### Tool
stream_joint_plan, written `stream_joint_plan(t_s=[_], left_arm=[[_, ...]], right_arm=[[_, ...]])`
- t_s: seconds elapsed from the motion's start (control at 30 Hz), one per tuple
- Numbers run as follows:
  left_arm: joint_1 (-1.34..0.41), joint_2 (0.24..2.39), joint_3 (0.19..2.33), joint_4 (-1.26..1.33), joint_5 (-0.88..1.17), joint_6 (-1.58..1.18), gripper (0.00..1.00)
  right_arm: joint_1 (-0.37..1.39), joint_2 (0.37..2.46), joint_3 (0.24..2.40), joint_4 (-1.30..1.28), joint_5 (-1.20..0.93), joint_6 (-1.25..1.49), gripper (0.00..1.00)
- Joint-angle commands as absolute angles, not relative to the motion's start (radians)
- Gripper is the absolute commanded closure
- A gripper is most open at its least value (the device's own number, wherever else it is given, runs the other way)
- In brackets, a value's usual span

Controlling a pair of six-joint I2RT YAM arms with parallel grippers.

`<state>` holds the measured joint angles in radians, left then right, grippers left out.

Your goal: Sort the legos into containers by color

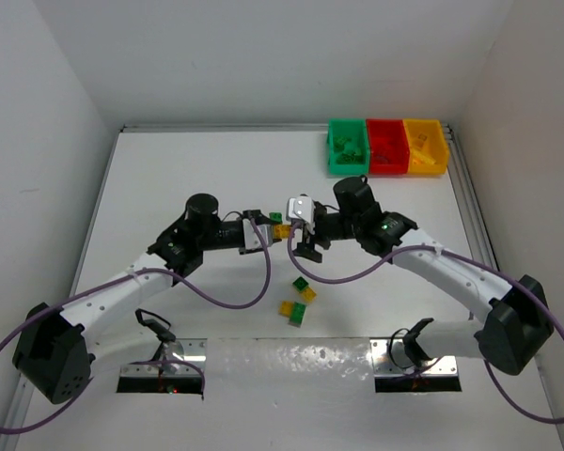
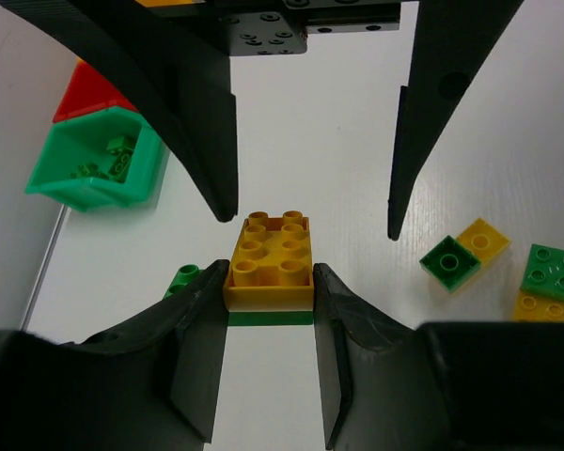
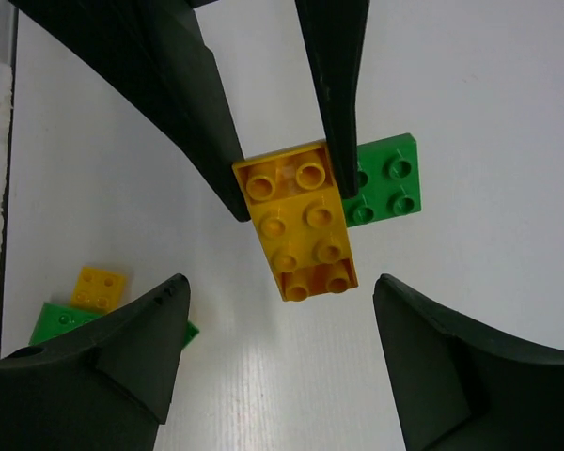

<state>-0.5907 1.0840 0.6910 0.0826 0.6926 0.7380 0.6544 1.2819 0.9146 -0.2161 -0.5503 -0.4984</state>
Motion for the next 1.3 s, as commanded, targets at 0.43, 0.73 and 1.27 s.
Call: stream_joint_plan(t_s=[0.43,0.73,1.27], left_arm=[[-0.606,1.071,0.730,0.071,0.739,0.765,1.00],[-0.607,1.074,0.715,0.077,0.719,0.767,1.00],[-0.606,1.080,0.712,0.089,0.723,0.761,1.00]], right_arm=[[0.689,1.348,0.965,-0.166,-0.532,-0.515,0.58],[0.701,1.344,0.959,-0.115,-0.555,-0.463,0.62],[0.712,1.348,0.966,-0.072,-0.551,-0.428,0.43]])
